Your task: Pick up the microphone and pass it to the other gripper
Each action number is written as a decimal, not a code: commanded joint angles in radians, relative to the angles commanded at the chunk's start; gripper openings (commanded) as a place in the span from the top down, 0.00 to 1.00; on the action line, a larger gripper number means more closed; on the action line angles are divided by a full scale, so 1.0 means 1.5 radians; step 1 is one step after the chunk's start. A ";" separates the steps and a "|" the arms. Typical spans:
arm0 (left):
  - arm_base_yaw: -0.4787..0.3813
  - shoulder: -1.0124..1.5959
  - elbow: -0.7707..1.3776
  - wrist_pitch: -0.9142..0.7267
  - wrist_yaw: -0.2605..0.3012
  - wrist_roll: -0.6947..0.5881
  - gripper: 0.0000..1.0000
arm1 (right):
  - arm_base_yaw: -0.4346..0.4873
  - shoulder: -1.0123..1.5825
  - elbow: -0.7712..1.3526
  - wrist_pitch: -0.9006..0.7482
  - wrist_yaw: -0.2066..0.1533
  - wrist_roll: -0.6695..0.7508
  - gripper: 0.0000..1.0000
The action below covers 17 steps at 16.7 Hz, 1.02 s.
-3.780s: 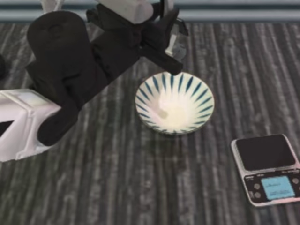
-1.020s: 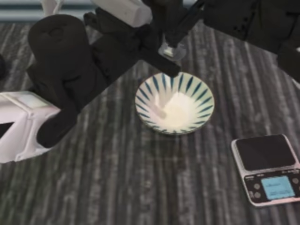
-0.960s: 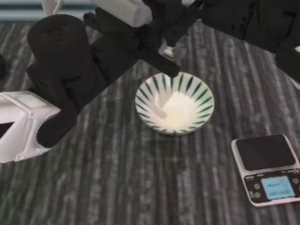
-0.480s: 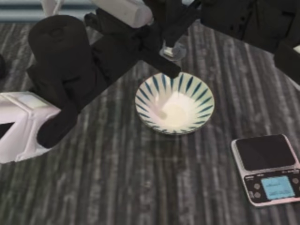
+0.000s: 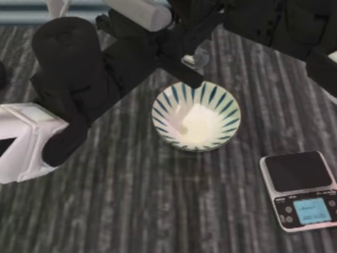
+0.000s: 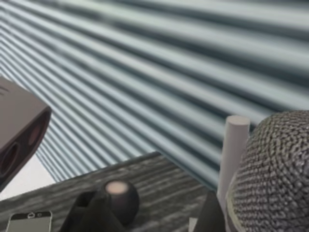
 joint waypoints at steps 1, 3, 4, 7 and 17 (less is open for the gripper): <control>0.000 0.000 0.000 0.000 0.000 0.000 1.00 | 0.000 0.000 0.000 0.000 0.000 0.000 1.00; 0.000 0.000 0.000 0.000 0.000 0.000 1.00 | 0.000 0.000 0.000 0.000 0.000 0.000 1.00; 0.000 0.000 0.000 0.000 0.000 0.000 1.00 | 0.000 0.000 0.000 0.000 0.000 0.000 1.00; 0.000 0.000 0.000 0.000 0.000 0.000 1.00 | 0.000 0.000 0.000 0.000 0.000 0.000 1.00; 0.000 0.000 0.000 0.000 0.000 0.000 0.40 | 0.000 0.000 0.000 0.000 0.000 0.000 1.00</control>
